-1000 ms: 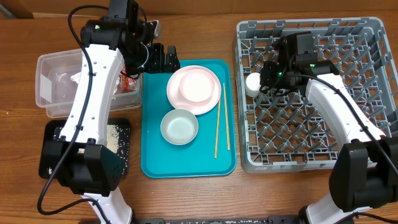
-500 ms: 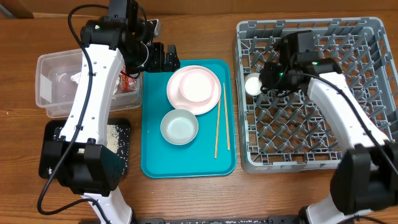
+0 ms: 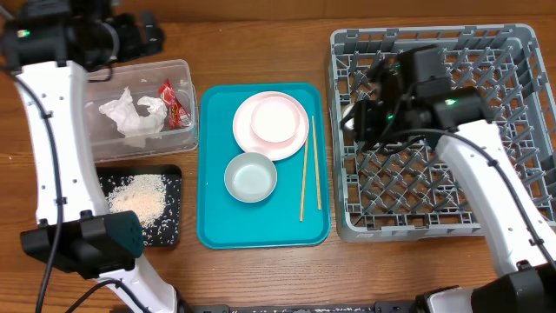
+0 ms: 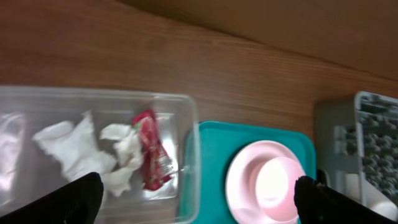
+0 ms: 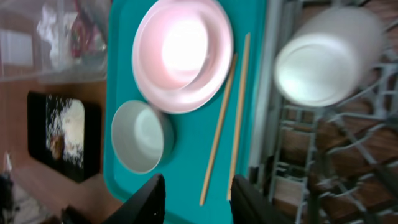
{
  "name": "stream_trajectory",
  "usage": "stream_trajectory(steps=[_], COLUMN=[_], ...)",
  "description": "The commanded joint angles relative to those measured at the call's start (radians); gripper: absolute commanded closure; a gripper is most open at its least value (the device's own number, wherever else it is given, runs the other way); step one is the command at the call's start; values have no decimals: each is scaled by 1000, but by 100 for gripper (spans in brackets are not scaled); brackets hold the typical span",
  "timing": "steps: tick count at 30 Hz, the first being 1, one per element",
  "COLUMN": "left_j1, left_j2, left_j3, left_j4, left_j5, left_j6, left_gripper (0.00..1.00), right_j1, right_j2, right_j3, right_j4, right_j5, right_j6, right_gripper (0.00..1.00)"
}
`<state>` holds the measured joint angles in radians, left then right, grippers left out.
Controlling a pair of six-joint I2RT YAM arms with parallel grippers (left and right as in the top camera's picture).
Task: Sort waste into correct bins and load items into the dishwasher
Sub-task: 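Reach the right gripper to the small white bowl on the teal tray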
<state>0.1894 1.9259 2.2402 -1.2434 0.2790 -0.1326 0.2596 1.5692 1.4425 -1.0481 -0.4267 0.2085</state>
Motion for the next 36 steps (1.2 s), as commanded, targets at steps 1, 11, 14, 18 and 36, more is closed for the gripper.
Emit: stream_trajectory(steps=[1, 11, 14, 18, 36], left_j1=[27, 37, 37, 37, 37], left_j2=[-5, -5, -5, -5, -5], left_j3=[9, 8, 8, 8, 8], left_j4=[-6, -8, -8, -9, -9], left_j5=[-27, -27, -27, -27, -27], left_j6=[-29, -29, -29, -29, -29], left_gripper=[0, 0, 0, 0, 0], right_j1=[112, 494, 592, 704, 743], right_j2=[-1, 4, 9, 20, 211], right_j3=[-16, -105, -120, -148, -169], right_j4=[10, 170, 257, 371, 634], right_j5=[-27, 188, 256, 412, 520], right_j6=[-8, 81, 93, 104, 47], right_gripper=[62, 61, 59, 56, 0])
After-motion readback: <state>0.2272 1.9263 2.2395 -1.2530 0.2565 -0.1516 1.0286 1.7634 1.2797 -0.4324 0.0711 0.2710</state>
